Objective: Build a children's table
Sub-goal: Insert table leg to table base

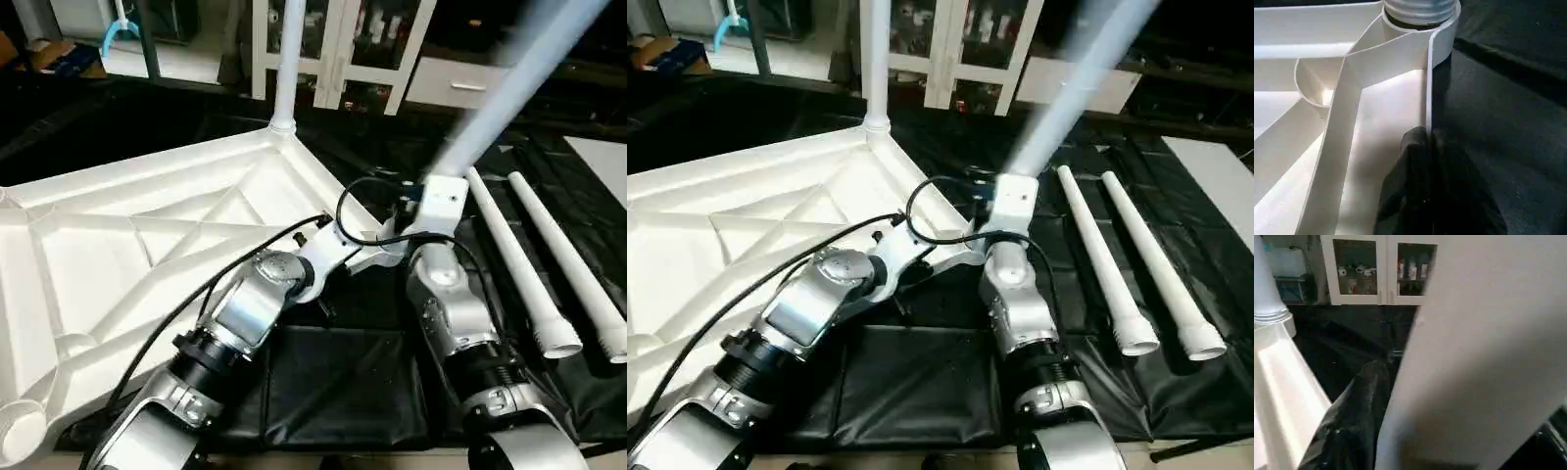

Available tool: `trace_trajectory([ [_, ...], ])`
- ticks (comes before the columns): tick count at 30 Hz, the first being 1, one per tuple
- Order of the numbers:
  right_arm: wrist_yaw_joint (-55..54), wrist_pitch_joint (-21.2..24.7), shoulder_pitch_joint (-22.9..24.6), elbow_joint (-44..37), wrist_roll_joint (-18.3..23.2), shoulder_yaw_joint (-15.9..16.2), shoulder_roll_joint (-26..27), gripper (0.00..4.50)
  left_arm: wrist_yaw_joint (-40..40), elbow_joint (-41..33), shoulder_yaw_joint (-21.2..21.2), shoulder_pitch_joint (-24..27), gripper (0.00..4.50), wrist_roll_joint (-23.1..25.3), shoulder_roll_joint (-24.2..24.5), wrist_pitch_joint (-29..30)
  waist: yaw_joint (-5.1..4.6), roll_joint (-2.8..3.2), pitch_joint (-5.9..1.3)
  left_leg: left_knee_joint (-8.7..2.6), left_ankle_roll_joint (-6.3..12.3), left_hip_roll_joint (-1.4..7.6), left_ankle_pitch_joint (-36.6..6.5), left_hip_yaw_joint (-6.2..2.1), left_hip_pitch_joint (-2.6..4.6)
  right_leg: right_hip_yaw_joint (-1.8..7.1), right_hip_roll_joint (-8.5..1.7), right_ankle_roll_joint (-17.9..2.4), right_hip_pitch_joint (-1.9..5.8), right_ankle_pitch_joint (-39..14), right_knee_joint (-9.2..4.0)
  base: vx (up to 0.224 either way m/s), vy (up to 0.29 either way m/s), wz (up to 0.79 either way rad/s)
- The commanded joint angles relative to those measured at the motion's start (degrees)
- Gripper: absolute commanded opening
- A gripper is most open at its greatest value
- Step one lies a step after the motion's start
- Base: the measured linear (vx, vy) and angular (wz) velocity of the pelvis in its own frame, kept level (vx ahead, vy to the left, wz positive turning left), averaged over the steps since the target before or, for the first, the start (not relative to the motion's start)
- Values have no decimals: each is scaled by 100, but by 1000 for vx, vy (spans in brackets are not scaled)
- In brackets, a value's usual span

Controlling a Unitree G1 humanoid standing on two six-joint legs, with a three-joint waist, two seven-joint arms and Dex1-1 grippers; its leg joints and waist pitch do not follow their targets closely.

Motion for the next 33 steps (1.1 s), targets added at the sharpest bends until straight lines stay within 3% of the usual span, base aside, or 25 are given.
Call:
trace_trajectory([
  [1, -84, 330, 418, 592, -107, -341, -257, 299, 178, -19, 254, -97, 0, 235, 287, 95, 2, 133, -322, -487, -148, 411, -1543, -160, 74, 295, -412, -912, 119, -1336, -317, 0, 0, 0],
  [8, 174, 275, 406, 515, -177, -182, -286, 372, 166, -35, 209, -96, 0, 146, 353, 85, 70, 109, -345, -425, 49, 405, -915, -76, 71, 300, -379, -1111, 164, -592, -199, 0, 0, 0],
  [15, 297, 201, 373, 506, -254, -146, -269, 380, 150, -52, 180, -94, 0, 109, 398, 71, 62, 112, -319, -441, -64, 407, -1392, -71, 97, 322, -365, -961, 108, -1379, -273, 0, 0, 0],
  [19, 508, 256, 360, 513, -213, -138, -215, 339, 130, -86, 168, -90, 0, 48, 422, 93, 64, 109, -330, -424, -31, 402, -1278, -60, 95, 327, -352, -994, 108, -1164, -249, 0, 0, 0],
  [26, 1027, 654, 311, 378, -374, 171, -243, 294, 39, -137, 118, -92, 0, 9, 466, 95, 62, 122, -332, -412, 20, 413, -1130, -59, 90, 325, -351, -1116, 131, -981, -217, 0, 0, 0],
  [33, 1170, 703, 286, 302, -327, 123, -187, 255, -13, -163, 72, -99, 0, -27, 521, 84, 65, 119, -345, -389, 33, 411, -952, -48, 96, 334, -343, -1192, 152, -790, -185, 0, 0, 0],
])
